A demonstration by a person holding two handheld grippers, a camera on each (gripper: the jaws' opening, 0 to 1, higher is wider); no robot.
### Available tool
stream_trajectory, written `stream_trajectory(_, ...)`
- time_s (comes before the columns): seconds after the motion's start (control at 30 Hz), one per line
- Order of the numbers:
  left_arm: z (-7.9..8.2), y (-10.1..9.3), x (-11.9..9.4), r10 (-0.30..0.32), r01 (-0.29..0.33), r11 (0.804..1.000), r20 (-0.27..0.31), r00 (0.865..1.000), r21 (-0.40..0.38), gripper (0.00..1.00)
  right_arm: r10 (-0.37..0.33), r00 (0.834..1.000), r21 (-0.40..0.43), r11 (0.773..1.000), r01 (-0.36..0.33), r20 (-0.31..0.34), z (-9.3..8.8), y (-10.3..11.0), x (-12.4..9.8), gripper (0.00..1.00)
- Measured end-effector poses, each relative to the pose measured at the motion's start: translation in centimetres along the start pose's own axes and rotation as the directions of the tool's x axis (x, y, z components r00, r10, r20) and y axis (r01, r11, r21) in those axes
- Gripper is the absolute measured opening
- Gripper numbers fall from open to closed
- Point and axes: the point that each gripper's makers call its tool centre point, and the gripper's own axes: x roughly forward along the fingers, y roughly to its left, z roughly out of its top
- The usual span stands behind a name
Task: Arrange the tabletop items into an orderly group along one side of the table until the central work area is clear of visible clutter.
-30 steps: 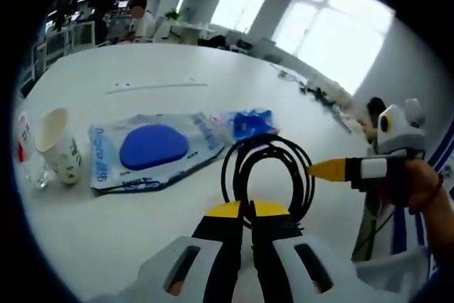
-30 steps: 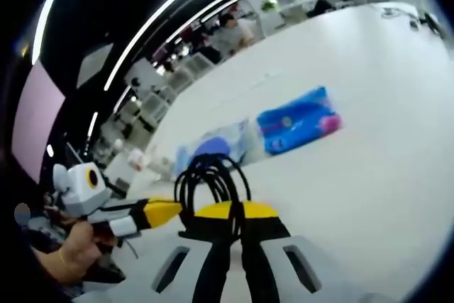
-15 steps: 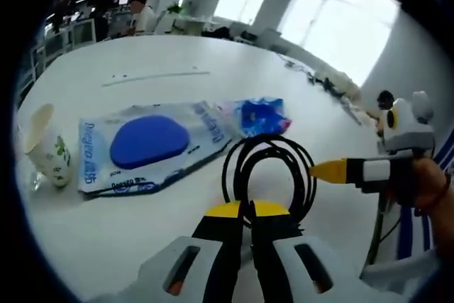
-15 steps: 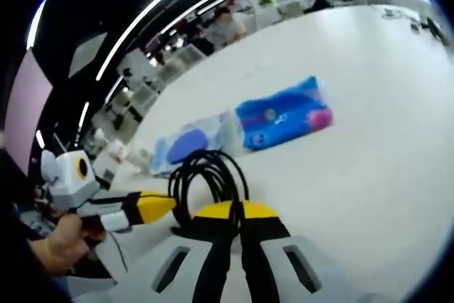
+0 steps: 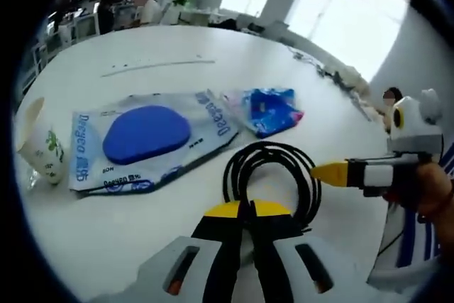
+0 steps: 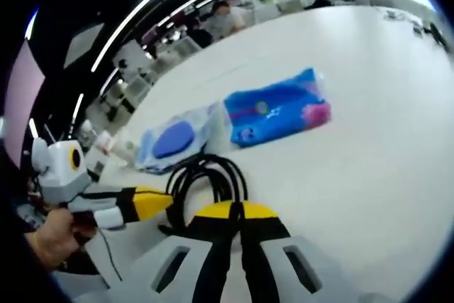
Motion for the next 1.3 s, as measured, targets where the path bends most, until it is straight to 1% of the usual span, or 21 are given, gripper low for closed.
stream_trajectory(0.17,0.0,0.0,-0.1,0.004,-0.004,1.000,-0.001,1.000,-0.003,0.04,-0.003,1.000,0.000,1.000,0.003,-0.001,-0.1,-0.3,0.2,0.00)
stream_trajectory(0.27,-0.1,0.2,-0.1,0.021,-0.021,1.000,0.001,1.000,-0.007,0.04,-0.003,1.000,0.015,1.000,0.003,0.014,-0.1,-0.3,0.3,0.00)
stream_trajectory(0.33,-0.1,0.1,-0.2,0.020,-0.020,1.000,0.004,1.000,0.006,0.04,-0.003,1.000,0.014,1.000,0.002,0.020,-0.1,-0.3,0.3,0.00)
stream_trajectory(0.5,0.1,0.2,-0.1,0.021,-0.021,1.000,0.016,1.000,0.017,0.04,-0.008,1.000,-0.022,1.000,0.009,0.025,-0.2,-0.3,0.4,0.01)
stream_trajectory(0.6,-0.1,0.3,-0.3,0.022,-0.022,1.000,0.004,1.000,0.003,0.05,-0.010,0.999,-0.040,0.999,0.011,0.036,0.0,-0.2,0.4,0.01)
stream_trajectory(0.63,-0.2,0.4,-0.4,0.025,-0.025,1.000,0.002,1.000,0.010,0.05,-0.013,0.999,-0.047,0.999,0.015,0.041,0.0,-0.2,0.4,0.01)
stream_trajectory(0.7,0.1,0.7,-0.7,0.029,-0.030,0.999,0.015,0.999,0.012,0.04,-0.017,0.999,-0.052,0.998,0.019,0.049,0.1,-0.2,0.4,0.02)
stream_trajectory(0.77,0.4,0.8,-1.0,0.026,-0.026,1.000,0.026,0.999,0.005,0.08,-0.023,0.998,-0.053,0.998,0.026,0.057,0.3,-0.3,0.4,0.02)
stream_trajectory(0.83,0.6,1.0,-1.2,0.026,-0.026,1.000,0.031,0.999,0.005,0.12,-0.032,0.997,-0.067,0.997,0.037,0.072,0.6,-0.3,0.2,0.06)
stream_trajectory(0.9,0.8,1.1,-1.6,0.030,-0.031,1.000,0.036,0.999,0.007,0.14,-0.037,0.996,-0.085,0.995,0.044,0.086,0.9,-0.2,-0.1,0.10)
stream_trajectory(1.0,1.0,1.2,-2.4,0.035,-0.034,0.999,0.051,0.998,-0.019,0.16,-0.034,0.996,-0.109,0.993,0.044,0.086,1.1,-0.1,-0.5,0.12)
stream_trajectory(1.13,1.3,1.4,-3.5,0.043,-0.043,0.999,0.075,0.996,-0.002,0.21,-0.025,0.995,-0.136,0.990,0.039,0.097,1.5,0.2,-1.1,0.21)
stream_trajectory(1.23,1.5,1.5,-4.2,0.037,-0.038,0.999,0.090,0.995,0.012,0.28,-0.007,0.994,-0.182,0.983,0.027,0.110,1.8,0.8,-1.8,0.24)
stream_trajectory(1.3,1.7,1.6,-4.7,0.035,-0.039,0.999,0.104,0.994,0.033,0.33,0.012,0.993,-0.218,0.976,0.014,0.117,2.2,1.2,-2.2,0.28)
